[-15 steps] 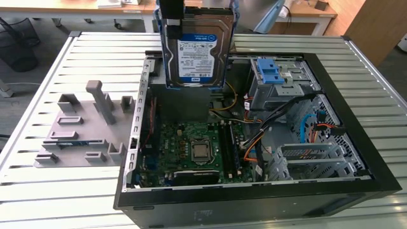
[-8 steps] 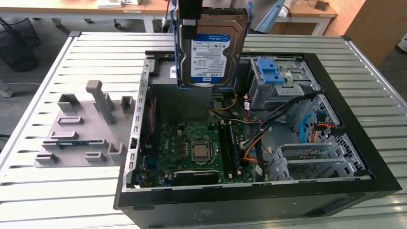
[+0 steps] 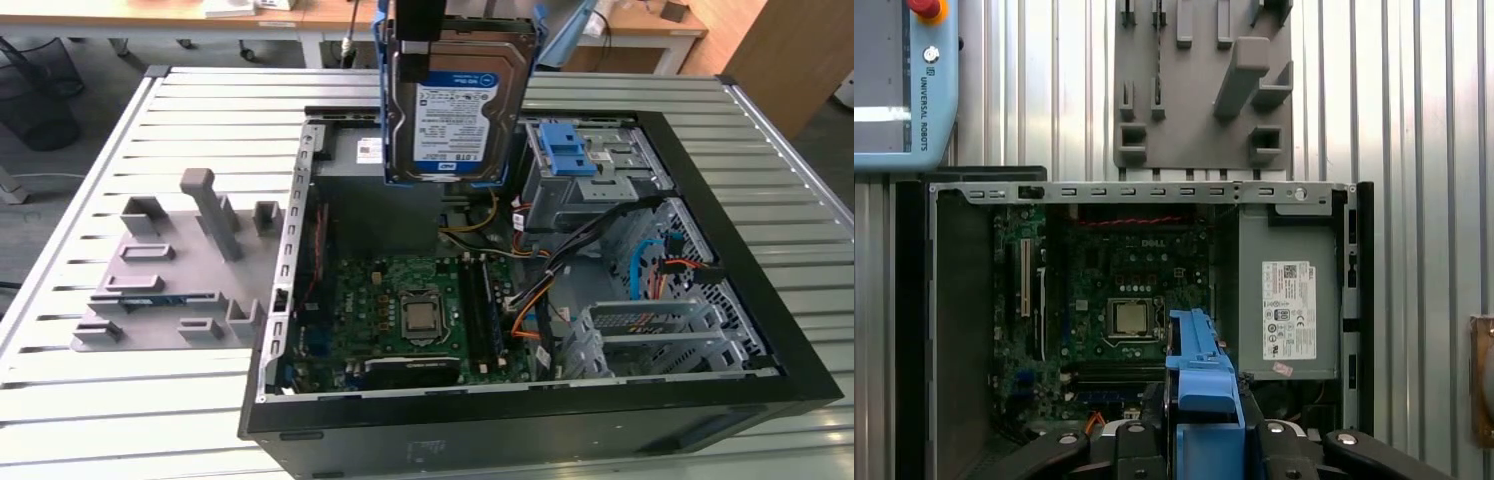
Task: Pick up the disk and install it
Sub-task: 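Insert the disk into the insertion slot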
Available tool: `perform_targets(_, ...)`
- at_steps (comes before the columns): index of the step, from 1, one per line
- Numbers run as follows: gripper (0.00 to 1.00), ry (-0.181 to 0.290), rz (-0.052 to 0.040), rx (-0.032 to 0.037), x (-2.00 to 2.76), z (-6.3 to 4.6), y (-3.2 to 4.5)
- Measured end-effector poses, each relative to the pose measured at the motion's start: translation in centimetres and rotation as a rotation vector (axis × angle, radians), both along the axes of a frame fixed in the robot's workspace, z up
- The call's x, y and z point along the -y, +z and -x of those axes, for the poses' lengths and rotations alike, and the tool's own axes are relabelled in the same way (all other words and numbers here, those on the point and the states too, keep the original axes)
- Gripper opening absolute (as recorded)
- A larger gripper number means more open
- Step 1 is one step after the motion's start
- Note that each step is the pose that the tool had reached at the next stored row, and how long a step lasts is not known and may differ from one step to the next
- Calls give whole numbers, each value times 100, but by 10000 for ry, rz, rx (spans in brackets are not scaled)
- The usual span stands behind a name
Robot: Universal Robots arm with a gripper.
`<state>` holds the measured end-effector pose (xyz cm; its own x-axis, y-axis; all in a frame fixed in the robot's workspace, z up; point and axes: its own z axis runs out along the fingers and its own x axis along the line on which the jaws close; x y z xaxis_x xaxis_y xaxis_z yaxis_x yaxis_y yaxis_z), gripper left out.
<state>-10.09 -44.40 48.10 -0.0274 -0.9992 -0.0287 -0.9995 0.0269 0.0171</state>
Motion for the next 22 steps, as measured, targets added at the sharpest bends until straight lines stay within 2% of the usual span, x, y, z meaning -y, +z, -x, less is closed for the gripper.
perform_targets(12, 36, 1, 0, 7, 0, -4, 0)
perform_targets(14, 36, 5, 0, 80, 4, -5, 0)
perform_targets(16, 36, 5, -1, 84, 9, -4, -2)
perform_targets(19, 36, 4, 0, 84, 44, -4, -8)
perform_targets(22, 36, 4, 0, 84, 117, -4, -17)
